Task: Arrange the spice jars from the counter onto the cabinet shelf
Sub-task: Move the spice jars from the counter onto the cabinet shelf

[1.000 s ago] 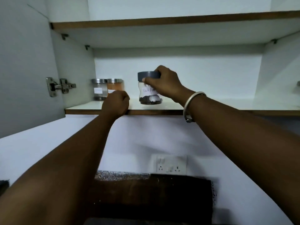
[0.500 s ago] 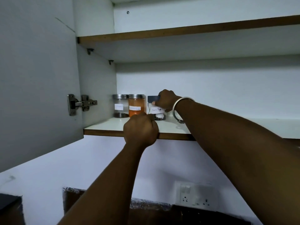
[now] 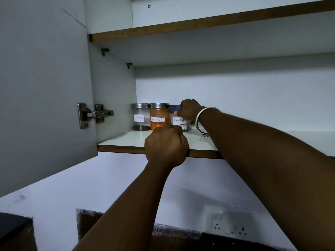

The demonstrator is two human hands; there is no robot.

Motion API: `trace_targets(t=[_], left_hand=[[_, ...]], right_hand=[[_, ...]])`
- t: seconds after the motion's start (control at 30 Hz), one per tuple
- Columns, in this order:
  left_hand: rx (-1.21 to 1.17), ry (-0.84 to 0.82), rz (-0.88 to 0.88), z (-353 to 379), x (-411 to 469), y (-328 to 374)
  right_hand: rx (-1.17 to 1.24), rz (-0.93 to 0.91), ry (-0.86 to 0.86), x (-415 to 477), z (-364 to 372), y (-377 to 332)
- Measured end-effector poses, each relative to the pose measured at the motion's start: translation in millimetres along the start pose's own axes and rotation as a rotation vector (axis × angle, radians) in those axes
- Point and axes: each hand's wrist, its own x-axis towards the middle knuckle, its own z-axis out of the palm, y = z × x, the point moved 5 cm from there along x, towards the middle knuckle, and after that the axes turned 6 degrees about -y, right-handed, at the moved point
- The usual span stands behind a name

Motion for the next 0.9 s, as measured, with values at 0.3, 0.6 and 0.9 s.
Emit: trace_targets(t=[0.3, 0.6, 0.9], left_hand=[[0.003, -0.028, 0.017, 0.0, 2.7, -0.9], [-0.455, -0.187, -0.046, -38.2, -32.2, 24.1], [-0.713, -0.258, -0.04, -39.0, -227.0, 65.7]], right_hand=[[0.894, 0.287, -0.316, -68.3, 16.7, 44.5], [0.817, -0.042, -0.278, -224.4, -16.7, -28.5], [0.785, -0.061, 0.034, -402.8, 93.5, -20.3]])
